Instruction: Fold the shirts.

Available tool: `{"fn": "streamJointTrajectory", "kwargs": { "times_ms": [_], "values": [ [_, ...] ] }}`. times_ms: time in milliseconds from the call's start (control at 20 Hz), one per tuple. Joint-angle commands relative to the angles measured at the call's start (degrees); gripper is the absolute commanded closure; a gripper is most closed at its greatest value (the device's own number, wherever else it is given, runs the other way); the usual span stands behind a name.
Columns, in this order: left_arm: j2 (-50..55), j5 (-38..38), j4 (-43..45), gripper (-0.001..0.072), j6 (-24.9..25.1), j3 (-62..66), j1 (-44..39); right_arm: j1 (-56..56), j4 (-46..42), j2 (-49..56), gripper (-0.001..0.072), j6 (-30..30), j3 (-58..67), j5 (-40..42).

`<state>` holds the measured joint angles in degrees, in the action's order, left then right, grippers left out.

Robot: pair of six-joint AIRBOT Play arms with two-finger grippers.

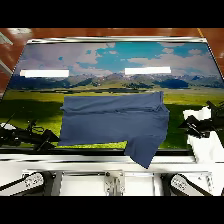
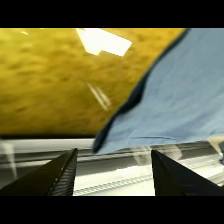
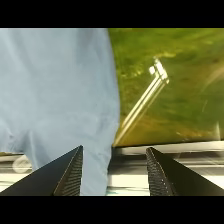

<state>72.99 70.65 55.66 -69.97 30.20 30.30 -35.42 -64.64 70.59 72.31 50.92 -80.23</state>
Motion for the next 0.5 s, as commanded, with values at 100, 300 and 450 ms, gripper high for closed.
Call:
{"fn": "streamJointTrajectory", "kwargs": {
  "times_ms": [100,300,450],
  "values": [
    [1.4,-3.0,-4.7,0.016,1.5,-0.9,-0.2,0.0,0.3,0.0,0.0197,1.1,-0.1,0.5],
    [4.1,-4.2,-4.7,0.0162,1.8,-2.4,-3.9,-0.1,0.2,0.0,0.0197,1.9,-0.1,0.5],
    [5.4,-4.9,-5.4,0.0523,1.8,-2.7,-5.8,0.0,-0.3,0.0,0.0197,2.2,-0.1,-0.2]
  ]
}}
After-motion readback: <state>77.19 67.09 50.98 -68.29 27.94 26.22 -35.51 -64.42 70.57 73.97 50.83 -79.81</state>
